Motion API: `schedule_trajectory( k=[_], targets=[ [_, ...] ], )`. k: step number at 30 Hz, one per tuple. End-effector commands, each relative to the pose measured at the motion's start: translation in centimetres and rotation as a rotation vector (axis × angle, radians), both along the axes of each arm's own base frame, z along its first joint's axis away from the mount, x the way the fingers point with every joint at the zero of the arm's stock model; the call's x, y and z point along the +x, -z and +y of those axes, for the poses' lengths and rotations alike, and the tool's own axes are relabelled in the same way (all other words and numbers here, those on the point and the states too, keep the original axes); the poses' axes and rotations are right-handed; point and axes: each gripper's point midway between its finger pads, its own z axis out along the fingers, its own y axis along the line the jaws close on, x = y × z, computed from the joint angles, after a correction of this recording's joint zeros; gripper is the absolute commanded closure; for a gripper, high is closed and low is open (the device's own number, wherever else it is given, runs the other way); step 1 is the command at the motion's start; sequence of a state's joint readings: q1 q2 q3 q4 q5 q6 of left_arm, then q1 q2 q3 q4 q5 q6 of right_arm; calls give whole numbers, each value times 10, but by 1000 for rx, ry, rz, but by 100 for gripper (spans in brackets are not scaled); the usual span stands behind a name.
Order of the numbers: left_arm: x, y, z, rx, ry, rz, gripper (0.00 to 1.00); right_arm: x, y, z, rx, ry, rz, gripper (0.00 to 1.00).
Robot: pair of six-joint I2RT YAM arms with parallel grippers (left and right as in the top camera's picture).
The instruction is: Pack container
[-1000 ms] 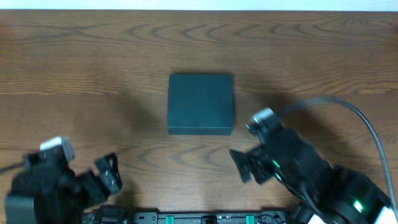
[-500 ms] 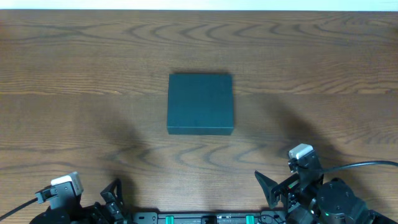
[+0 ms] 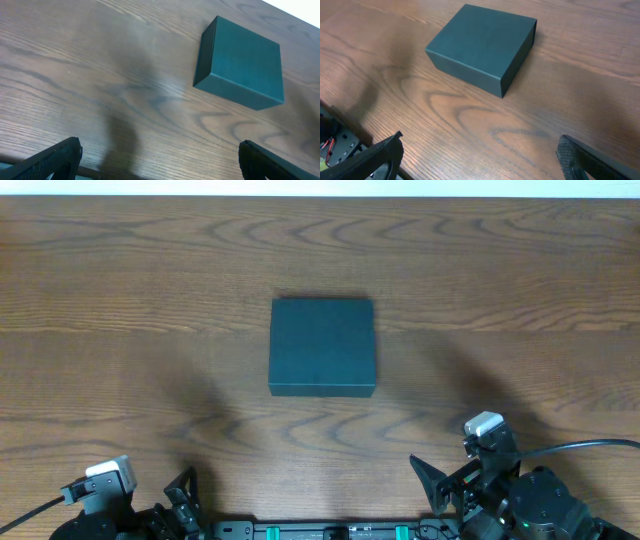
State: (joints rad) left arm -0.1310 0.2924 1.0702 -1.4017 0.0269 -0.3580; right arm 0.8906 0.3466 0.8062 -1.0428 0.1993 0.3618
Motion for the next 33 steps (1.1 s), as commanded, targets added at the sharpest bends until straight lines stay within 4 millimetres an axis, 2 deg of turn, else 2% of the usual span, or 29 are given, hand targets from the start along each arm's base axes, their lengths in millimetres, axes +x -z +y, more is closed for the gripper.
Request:
schedule_trajectory(
  k=[1, 8, 11, 15, 18, 20, 25, 33],
  targets=[
    [0, 0, -2, 8, 20, -8, 1, 0, 3, 0, -10, -5, -5, 1],
    [1, -2, -2, 8, 20, -16, 1, 0, 3, 0, -10, -5, -5, 1],
    [11, -14, 1, 16, 6, -81, 1, 0, 3, 0, -10, -5, -5, 1],
    [32, -36, 14, 83, -53, -206, 1, 0, 3, 0, -10, -5, -5, 1],
    [45, -40, 15, 146, -26, -252, 1, 0, 3, 0, -10, -5, -5, 1],
    [54, -36, 14, 189, 2, -265, 1, 0, 3, 0, -10, -5, -5, 1],
    [72, -8, 12, 276, 51, -312, 1, 0, 3, 0, -10, -5, -5, 1],
    [85, 60, 27, 398, 23, -265, 1, 0, 3, 0, -10, -5, -5, 1]
  ],
)
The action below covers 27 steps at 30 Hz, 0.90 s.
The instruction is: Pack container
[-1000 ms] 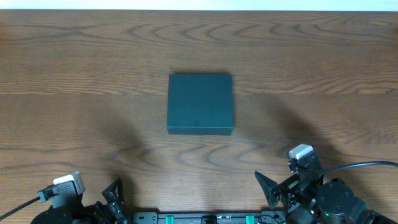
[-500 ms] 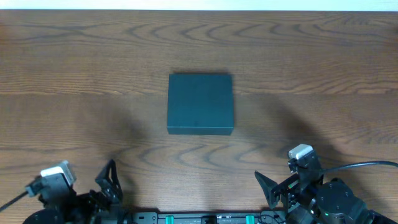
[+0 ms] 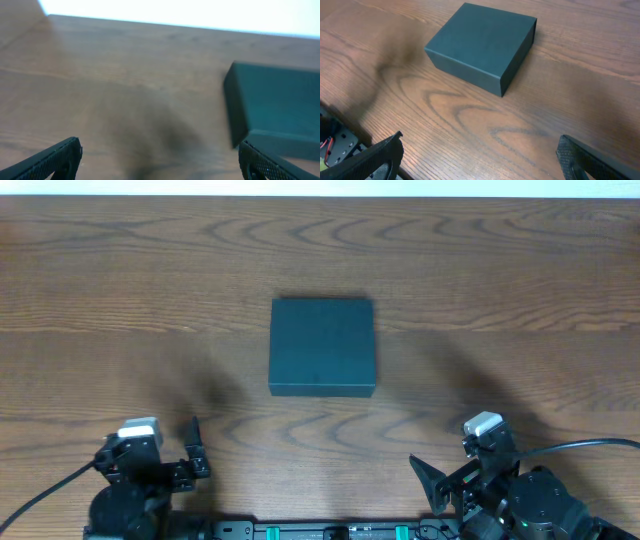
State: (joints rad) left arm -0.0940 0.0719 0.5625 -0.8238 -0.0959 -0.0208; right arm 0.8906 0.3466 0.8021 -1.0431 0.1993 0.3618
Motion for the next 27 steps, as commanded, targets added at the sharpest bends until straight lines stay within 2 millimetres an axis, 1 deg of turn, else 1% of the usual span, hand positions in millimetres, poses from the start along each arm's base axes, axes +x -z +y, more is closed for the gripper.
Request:
schedule_trajectory(
  k=[1, 5, 9, 12, 19, 22, 23, 27],
  targets=[
    [4, 26, 12, 83, -44, 39, 1, 0, 1, 0, -7, -5, -8, 1],
    [8, 58, 18, 104, -75, 88, 1, 0, 1, 0, -7, -5, -8, 1],
    [11, 84, 18, 110, -72, 135, 1, 0, 1, 0, -7, -5, -8, 1],
    [12, 99, 18, 113, -70, 168, 1, 0, 1, 0, -7, -5, -8, 1],
    [10, 121, 19, 124, -75, 220, 1, 0, 1, 0, -7, -5, -8, 1],
    [9, 135, 19, 127, -73, 252, 1, 0, 1, 0, -7, -5, -8, 1],
    [9, 137, 19, 128, -73, 256, 1, 0, 1, 0, -7, -5, -8, 1],
    [12, 133, 21, 132, -84, 237, 2, 0, 1, 0, -7, -5, -8, 1]
  ],
)
